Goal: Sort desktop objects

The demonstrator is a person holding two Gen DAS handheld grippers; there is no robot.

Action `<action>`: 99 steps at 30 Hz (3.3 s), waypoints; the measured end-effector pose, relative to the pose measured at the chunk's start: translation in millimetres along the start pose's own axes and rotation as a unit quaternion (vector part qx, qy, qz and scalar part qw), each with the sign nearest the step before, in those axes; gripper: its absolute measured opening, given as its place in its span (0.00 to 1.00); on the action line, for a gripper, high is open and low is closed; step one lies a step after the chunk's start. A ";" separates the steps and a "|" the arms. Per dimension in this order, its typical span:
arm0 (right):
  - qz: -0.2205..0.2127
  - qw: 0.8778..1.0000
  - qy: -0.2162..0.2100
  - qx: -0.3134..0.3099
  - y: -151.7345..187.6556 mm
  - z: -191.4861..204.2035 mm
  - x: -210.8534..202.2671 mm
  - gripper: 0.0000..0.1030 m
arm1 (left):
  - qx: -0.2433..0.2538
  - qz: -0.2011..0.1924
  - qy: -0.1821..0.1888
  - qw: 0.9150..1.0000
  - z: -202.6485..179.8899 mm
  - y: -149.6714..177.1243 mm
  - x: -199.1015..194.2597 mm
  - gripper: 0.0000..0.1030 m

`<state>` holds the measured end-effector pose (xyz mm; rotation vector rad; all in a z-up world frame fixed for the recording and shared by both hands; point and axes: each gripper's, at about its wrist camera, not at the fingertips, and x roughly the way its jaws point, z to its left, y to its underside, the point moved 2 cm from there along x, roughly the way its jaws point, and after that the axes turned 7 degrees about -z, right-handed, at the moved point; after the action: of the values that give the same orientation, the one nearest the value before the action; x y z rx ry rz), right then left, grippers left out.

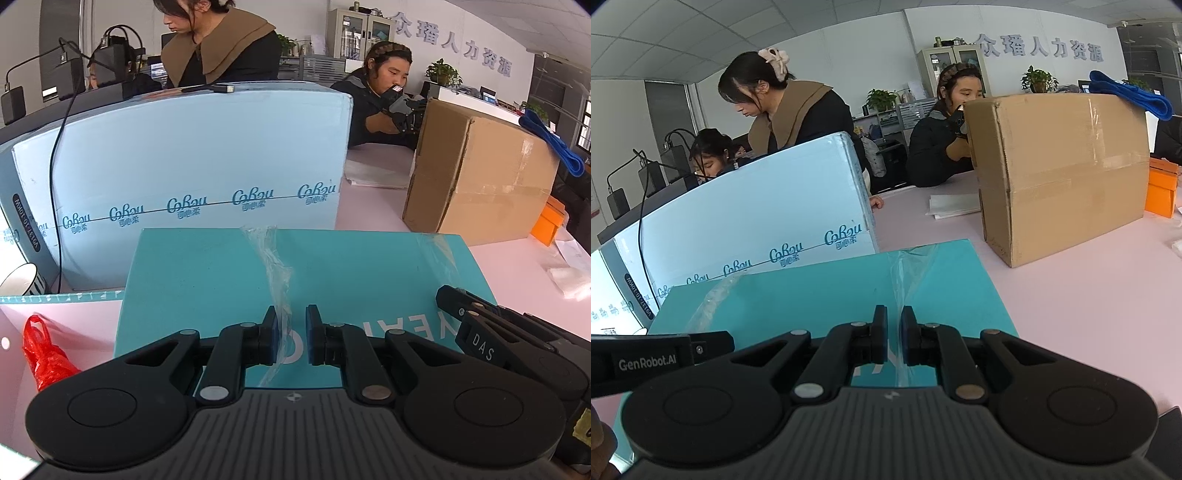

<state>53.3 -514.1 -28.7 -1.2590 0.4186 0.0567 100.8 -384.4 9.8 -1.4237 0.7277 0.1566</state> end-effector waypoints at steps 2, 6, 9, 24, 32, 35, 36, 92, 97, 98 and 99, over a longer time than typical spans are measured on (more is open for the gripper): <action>0.000 1.000 -0.002 0.000 1.0 3.5 -0.3 0.13 | -0.002 0.000 -0.002 1.000 4.0 0.2 -1.0 0.10; 0.002 1.000 -0.006 -0.002 3.0 11.2 0.0 0.13 | -0.005 0.000 -0.007 1.000 12.4 0.5 -4.0 0.10; 0.003 1.000 -0.009 -0.003 4.0 16.9 0.5 0.12 | -0.007 0.001 -0.010 1.000 18.4 0.3 -5.3 0.10; 0.006 1.000 -0.020 -0.004 8.2 40.0 2.4 0.12 | -0.016 0.004 -0.021 1.000 45.6 1.2 -11.4 0.10; 0.008 1.000 -0.023 -0.004 10.8 51.1 3.2 0.13 | -0.017 0.005 -0.024 1.000 57.7 1.6 -13.9 0.10; 0.008 1.000 -0.024 -0.003 11.7 55.4 3.7 0.12 | -0.017 0.005 -0.026 1.000 62.4 1.5 -14.8 0.10; 0.008 1.000 -0.024 -0.003 12.0 56.9 3.8 0.13 | -0.017 0.005 -0.027 0.999 64.0 1.4 -15.1 0.10; 0.015 0.999 -0.038 -0.012 23.0 120.5 12.5 0.13 | -0.043 0.008 -0.043 0.998 134.9 2.3 -19.8 0.10; 0.016 0.999 -0.035 -0.013 22.9 122.9 11.1 0.12 | -0.045 0.009 -0.041 0.998 135.6 2.6 -21.1 0.10; 0.015 0.999 -0.034 -0.012 22.6 123.5 10.8 0.12 | -0.045 0.009 -0.041 0.998 136.0 2.5 -21.6 0.10; 0.015 0.999 -0.034 -0.013 22.3 124.0 10.5 0.12 | -0.045 0.009 -0.041 0.998 136.3 2.5 -22.0 0.10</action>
<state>91.1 -393.6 -22.5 -1.2720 0.3786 0.1299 131.9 -250.0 16.2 -1.4872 0.6730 0.2621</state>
